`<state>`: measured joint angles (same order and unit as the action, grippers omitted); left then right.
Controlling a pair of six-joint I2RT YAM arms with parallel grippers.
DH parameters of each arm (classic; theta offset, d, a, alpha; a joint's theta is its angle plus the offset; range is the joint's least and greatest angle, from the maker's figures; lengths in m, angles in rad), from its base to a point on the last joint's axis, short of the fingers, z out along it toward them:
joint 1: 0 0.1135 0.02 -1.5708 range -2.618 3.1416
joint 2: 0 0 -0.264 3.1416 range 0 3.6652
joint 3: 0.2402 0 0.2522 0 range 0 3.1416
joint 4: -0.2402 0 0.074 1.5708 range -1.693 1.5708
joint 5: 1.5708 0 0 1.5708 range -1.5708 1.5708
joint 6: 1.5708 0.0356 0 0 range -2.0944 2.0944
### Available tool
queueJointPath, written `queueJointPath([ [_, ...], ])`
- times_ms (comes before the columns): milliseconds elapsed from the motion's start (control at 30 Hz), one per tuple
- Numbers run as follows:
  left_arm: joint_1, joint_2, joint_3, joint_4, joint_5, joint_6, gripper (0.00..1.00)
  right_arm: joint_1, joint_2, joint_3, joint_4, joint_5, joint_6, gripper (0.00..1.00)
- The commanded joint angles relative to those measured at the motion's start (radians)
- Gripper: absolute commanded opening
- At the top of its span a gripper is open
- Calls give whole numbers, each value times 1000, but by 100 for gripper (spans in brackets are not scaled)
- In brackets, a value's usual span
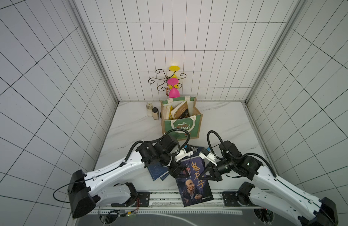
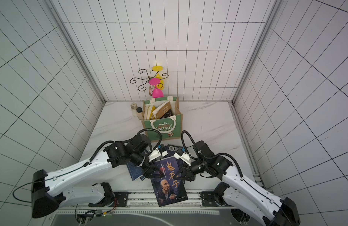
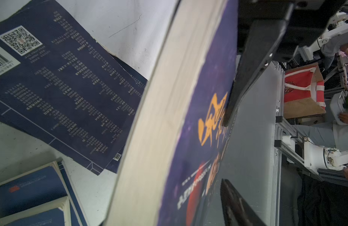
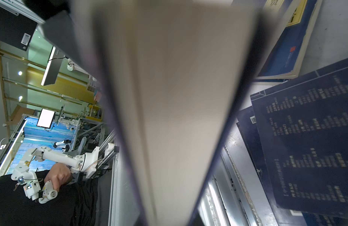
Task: Put the books into the canvas bag
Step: Pick up the book from the book.
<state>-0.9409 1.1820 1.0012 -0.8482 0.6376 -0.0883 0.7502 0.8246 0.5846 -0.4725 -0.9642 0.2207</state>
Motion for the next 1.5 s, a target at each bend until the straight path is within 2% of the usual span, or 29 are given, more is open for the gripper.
queueJointPath([
  [0,-3,12,70,50,25,50,39,42,8,105,-66,-52,-45,0],
  [67,-3,21,87,39,3,54,61,45,2,112,-78,-27,-40,0],
  [100,-3,22,92,37,-6,57,67,46,-5,112,-82,-21,-34,0],
  [267,24,21,93,41,-60,53,82,45,-39,117,-103,37,-13,0],
  [367,50,21,87,49,-23,57,82,45,-50,116,-107,46,-9,0],
  [500,36,27,77,66,36,62,82,46,-47,127,-105,33,-19,0],
  [800,-21,84,75,67,38,72,82,44,-26,146,-99,-10,-46,0],
  [867,-22,86,74,65,34,77,78,46,-26,154,-98,-17,-51,0],
  [900,-22,89,76,65,33,76,73,45,-27,157,-100,-5,-49,0],
  [1000,-22,93,84,63,47,79,43,45,-20,162,-100,20,-51,0],
  [1033,-22,93,87,58,44,79,26,44,-16,162,-100,28,-49,0],
  [1100,-22,88,94,52,31,82,4,44,-7,165,-94,67,-44,0],
  [1133,-22,87,95,49,28,81,0,44,-5,166,-86,82,-41,0],
  [1267,-21,70,112,33,-14,83,0,30,-5,177,-66,191,-19,0],
  [1300,-19,66,127,21,-40,82,0,23,-5,181,-64,222,-15,4],
  [1333,-13,60,143,9,-61,83,0,14,-6,185,-58,245,-11,12],
  [1400,14,46,192,-8,-101,77,0,-5,-14,189,-36,302,5,40],
  [1467,49,30,239,-8,-119,65,0,-21,-26,184,-3,339,19,62],
])
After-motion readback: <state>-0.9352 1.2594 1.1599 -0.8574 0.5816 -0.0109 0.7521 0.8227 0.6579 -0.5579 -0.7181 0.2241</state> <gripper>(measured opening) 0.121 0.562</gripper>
